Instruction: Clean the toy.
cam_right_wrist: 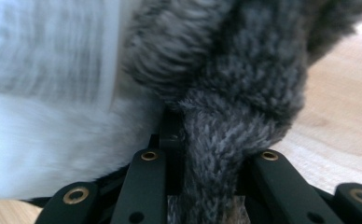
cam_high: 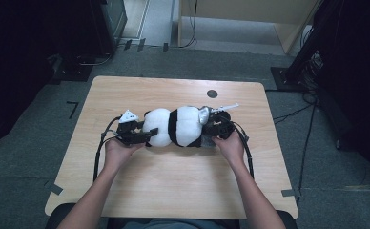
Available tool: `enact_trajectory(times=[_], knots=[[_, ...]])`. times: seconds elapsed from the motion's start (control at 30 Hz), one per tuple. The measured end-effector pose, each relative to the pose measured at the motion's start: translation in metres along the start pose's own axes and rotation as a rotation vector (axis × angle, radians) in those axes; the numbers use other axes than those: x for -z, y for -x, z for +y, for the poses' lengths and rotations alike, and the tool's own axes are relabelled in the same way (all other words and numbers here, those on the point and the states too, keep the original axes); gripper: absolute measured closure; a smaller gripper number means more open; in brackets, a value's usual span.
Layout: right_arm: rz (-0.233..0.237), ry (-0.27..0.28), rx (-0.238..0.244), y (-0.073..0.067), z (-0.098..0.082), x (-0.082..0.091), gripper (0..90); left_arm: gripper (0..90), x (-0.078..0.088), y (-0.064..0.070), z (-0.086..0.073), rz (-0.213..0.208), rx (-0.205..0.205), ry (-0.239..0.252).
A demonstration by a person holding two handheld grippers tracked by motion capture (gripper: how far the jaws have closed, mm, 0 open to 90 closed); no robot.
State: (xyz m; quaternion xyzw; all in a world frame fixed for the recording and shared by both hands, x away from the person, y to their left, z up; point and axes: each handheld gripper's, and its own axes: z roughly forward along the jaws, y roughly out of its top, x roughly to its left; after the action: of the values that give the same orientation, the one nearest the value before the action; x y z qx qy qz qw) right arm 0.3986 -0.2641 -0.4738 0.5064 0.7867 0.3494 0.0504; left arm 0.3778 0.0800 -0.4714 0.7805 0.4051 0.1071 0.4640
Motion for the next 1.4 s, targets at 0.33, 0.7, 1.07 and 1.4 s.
enact_trajectory(times=[0.33,0.7,1.07,1.4], knots=[[-0.001,-0.031,-0.003,0.004,-0.006,-0.01,75.5,36.3,0.0,0.0,0.0,0.0,-0.004,0.001],[-0.052,-0.007,0.023,0.006,0.0,0.011,75.5,35.8,0.0,0.0,-0.001,0.005,-0.013,0.001],[-0.038,0.12,0.041,-0.001,0.024,0.054,75.4,35.5,0.0,0.001,-0.001,0.009,-0.015,0.004],[-0.006,0.131,0.102,-0.021,0.047,0.057,75.0,35.5,0.0,0.001,-0.001,0.009,-0.017,0.004]])
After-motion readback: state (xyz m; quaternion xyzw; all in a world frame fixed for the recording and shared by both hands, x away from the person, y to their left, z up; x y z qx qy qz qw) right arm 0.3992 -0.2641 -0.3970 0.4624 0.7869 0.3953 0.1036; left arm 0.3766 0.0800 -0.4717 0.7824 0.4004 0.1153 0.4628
